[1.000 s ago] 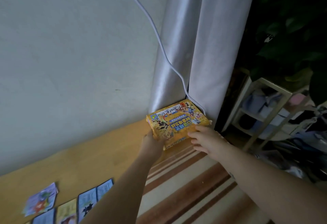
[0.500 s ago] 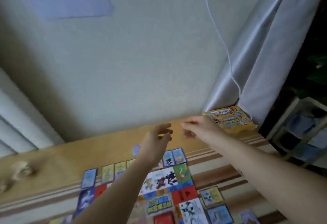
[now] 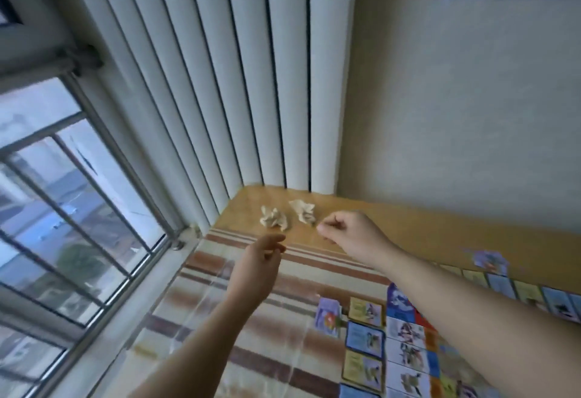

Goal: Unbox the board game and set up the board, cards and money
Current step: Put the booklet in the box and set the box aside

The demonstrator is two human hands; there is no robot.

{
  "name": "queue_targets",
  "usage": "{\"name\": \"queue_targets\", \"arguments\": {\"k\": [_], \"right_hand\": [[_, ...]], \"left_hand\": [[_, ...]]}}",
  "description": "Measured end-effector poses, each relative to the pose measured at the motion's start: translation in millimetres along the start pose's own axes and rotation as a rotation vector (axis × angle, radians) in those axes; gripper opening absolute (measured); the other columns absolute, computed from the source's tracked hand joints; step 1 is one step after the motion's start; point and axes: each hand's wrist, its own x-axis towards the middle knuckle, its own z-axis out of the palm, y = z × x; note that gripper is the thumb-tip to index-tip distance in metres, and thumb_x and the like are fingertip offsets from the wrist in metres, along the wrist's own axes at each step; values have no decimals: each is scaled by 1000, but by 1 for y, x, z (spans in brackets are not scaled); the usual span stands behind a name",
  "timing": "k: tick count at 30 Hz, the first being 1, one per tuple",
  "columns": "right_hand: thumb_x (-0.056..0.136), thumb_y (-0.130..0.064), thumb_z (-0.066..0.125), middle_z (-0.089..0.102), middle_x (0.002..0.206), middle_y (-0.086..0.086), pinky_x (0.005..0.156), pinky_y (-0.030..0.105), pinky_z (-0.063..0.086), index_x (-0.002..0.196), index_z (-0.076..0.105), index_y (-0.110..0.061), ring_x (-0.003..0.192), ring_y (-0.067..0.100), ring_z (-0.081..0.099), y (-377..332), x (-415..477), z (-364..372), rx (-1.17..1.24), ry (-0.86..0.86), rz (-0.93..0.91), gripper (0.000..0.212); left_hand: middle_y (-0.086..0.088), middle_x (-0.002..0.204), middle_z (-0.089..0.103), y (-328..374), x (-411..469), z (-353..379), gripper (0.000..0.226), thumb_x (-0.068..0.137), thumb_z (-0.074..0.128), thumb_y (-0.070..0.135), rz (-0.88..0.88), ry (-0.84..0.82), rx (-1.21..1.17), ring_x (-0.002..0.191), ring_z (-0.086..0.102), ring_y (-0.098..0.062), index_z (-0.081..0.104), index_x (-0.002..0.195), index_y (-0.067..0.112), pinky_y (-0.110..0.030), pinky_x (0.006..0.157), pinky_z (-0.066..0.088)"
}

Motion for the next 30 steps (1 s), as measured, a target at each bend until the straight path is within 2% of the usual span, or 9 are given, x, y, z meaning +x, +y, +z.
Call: {"name": "queue_targets", "arguments": {"k": [1, 4, 7, 10, 14, 17, 21, 24, 30], "right_hand": [[92, -27, 61, 66, 101, -4, 81, 23, 40, 99, 66, -19, 94, 10, 58, -2, 16, 16, -52, -32, 8, 12], [88, -32, 65, 51, 136, 4, 94, 23, 37, 135, 49, -18, 122, 18, 49, 3, 66, 54, -187, -68, 46, 51], [80, -48, 68, 33, 149, 7, 108, 35, 33, 146, 32, -29, 136, 27, 34, 22, 117, 81, -309, -20, 116, 77], [70, -66, 66, 17, 156, 8, 113, 46, 24, 146, 23, -40, 144, 33, 12, 40, 160, 101, -398, 41, 208, 92], [71, -72, 61, -11, 159, 10, 116, 54, 8, 150, 8, -41, 145, 37, -12, 47, 195, 122, -436, -2, 257, 100], [79, -66, 58, 3, 159, 8, 116, 53, 15, 144, 31, -40, 145, 37, 4, 50, 210, 141, -522, -10, 177, 75], [95, -29, 53, 35, 151, 6, 101, 40, 39, 105, 67, -25, 129, 33, 40, 61, 210, 154, -673, 68, -35, 18], [94, -5, 49, 60, 127, 6, 79, 31, 48, 109, 71, -23, 102, 27, 59, 65, 199, 144, -630, 116, -119, 31], [89, 3, 52, 67, 110, 3, 73, 29, 46, 104, 73, -17, 86, 18, 58, 36, 145, 122, -467, 31, -205, 32]], "left_hand": [[13, 103, 64, -18, 4, -10, 33, 95, 48, 12, -13, 6, 50, 89, 60, -1, 58, 124, 25, -16, 71, 48], [4, 129, 56, -69, 17, -27, 38, 96, 49, 17, -12, -58, 254, 112, 54, -9, 51, 132, 27, -23, 95, 45], [0, 157, 18, -108, 25, -27, 56, 95, 48, 38, -17, -282, 569, 144, 18, -24, 26, 146, 40, -46, 116, 22], [-1, 159, -17, -138, 29, -19, 76, 90, 45, 59, -47, -494, 779, 146, -11, -30, -3, 148, 46, -58, 115, 1], [0, 155, -28, -154, 33, -10, 84, 85, 40, 70, -68, -552, 829, 143, -21, -31, -15, 145, 47, -63, 111, -8], [0, 154, -30, -156, 33, -8, 84, 85, 39, 70, -67, -555, 829, 143, -22, -32, -15, 145, 47, -64, 110, -10], [-1, 154, -30, -157, 33, -8, 84, 87, 40, 68, -67, -558, 831, 142, -22, -33, -15, 145, 45, -65, 111, -10], [-1, 155, -29, -156, 35, -8, 84, 87, 41, 67, -70, -555, 836, 143, -21, -34, -15, 146, 45, -66, 111, -7], [-1, 158, -15, -151, 28, -11, 87, 84, 57, 57, -48, -401, 809, 144, 0, -33, -1, 148, 45, -56, 116, 6]]}}
